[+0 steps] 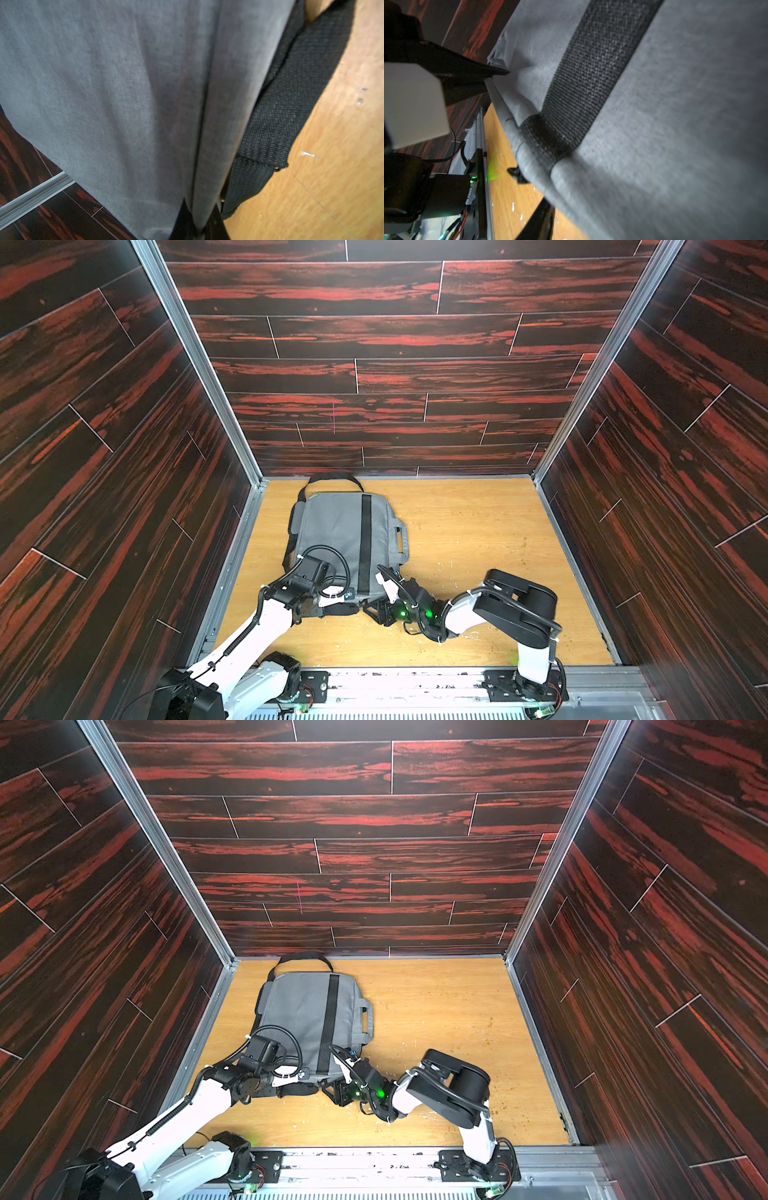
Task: Open the zippered laptop bag and take out the laptop
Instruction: Unzip the zipper on the zippered laptop bag.
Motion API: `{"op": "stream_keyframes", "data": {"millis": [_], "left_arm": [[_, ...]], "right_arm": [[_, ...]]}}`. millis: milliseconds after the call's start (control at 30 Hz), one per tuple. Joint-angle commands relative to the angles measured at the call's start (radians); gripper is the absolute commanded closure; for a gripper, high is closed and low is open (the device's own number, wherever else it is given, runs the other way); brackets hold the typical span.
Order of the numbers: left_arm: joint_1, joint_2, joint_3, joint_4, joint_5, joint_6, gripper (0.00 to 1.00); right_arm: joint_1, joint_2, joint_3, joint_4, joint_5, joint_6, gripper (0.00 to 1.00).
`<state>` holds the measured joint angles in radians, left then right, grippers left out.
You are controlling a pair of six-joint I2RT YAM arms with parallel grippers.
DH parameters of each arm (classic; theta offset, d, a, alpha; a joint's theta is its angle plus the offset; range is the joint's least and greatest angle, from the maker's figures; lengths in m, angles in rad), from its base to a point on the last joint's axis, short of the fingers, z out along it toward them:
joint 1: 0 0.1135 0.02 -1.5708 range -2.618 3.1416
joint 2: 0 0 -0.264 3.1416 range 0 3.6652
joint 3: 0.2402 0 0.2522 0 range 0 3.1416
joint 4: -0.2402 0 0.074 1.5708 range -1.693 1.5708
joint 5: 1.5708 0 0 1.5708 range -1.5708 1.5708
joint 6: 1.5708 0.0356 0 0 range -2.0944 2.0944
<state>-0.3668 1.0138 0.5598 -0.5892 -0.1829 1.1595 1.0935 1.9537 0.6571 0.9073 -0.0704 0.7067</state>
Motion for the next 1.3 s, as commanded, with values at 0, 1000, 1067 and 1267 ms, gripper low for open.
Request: {"op": "stream_keyframes", "data": {"millis": [0,1000,1067,1267], "left_arm": [[-0.010,-0.003,0.026,-0.041,0.037,0.012,1.00],[-0.018,0.011,0.049,-0.056,-0.025,0.014,1.00],[-0.018,0.011,0.049,-0.058,-0.046,0.014,1.00],[-0.018,0.004,0.046,-0.060,-0.061,0.009,1.00]], "right_arm": [[0.004,0.053,0.029,0.087,0.001,0.012,0.58],[0.024,-0.092,-0.055,-0.050,0.064,0.044,0.94],[0.025,-0.116,-0.060,-0.088,0.077,0.032,0.94],[0.026,-0.191,-0.059,-0.294,0.142,-0.037,0.98]]}}
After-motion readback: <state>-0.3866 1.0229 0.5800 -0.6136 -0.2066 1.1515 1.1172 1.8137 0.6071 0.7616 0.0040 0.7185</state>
